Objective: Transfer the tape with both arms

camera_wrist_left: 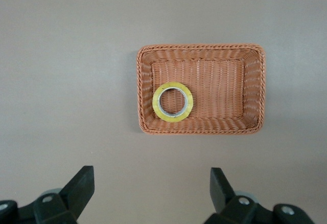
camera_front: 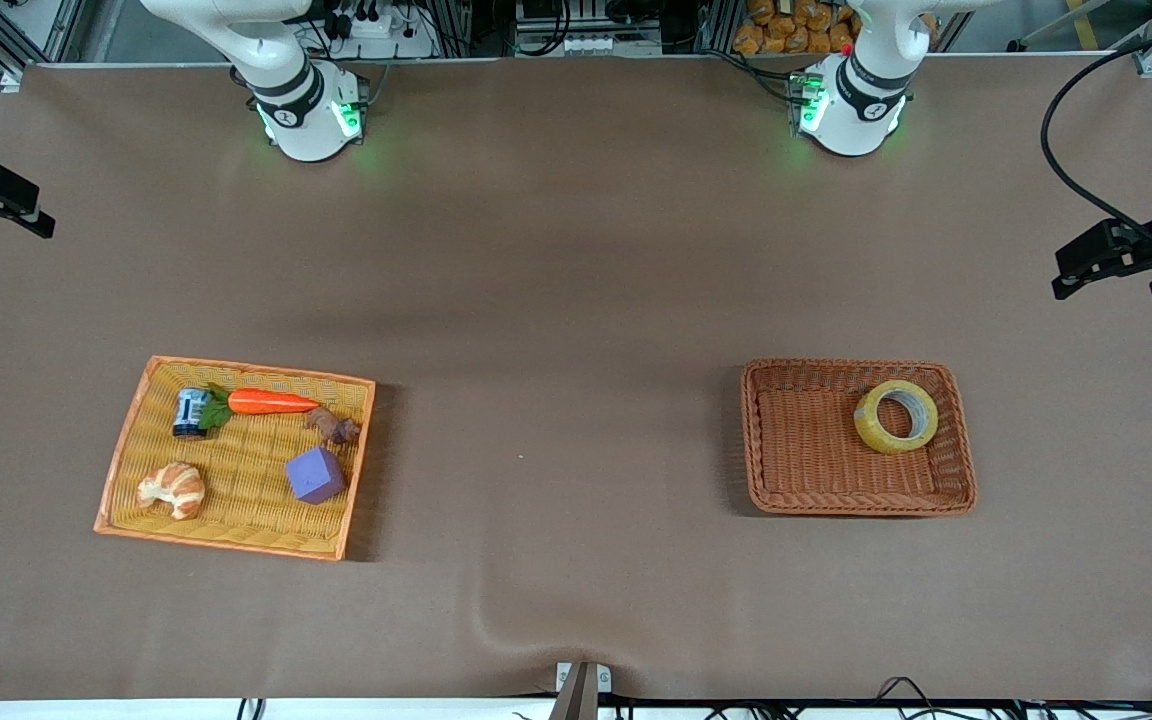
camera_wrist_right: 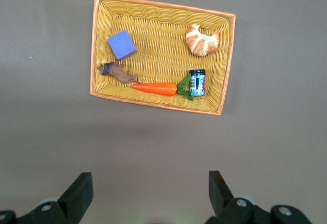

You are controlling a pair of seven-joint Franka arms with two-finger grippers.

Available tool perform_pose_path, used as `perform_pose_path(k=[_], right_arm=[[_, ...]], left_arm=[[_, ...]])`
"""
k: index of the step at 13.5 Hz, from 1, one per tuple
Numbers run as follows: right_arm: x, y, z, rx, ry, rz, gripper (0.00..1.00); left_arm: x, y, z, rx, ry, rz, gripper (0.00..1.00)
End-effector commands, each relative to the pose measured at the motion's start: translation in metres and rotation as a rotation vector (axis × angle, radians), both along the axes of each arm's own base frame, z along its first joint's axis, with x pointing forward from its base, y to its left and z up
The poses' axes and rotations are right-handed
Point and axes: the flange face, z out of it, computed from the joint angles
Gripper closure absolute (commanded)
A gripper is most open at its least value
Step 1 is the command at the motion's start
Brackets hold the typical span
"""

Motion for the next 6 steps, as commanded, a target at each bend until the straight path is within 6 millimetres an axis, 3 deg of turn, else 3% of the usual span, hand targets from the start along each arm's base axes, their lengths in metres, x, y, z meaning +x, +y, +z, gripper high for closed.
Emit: perform_pose_path(k=[1, 6], right_arm=[[-0.006, 0.000, 0.006, 0.019, -0.015, -0.009, 0.00], [-0.006, 0.000, 0.006, 0.020, -0.014, -0.009, 0.00]], left_arm=[[0.003, 0.001, -0.003, -0.018, 0.012, 0.001, 0.00], [0.002, -0.013, -0.006, -0.019, 0.024, -0.022, 0.00]])
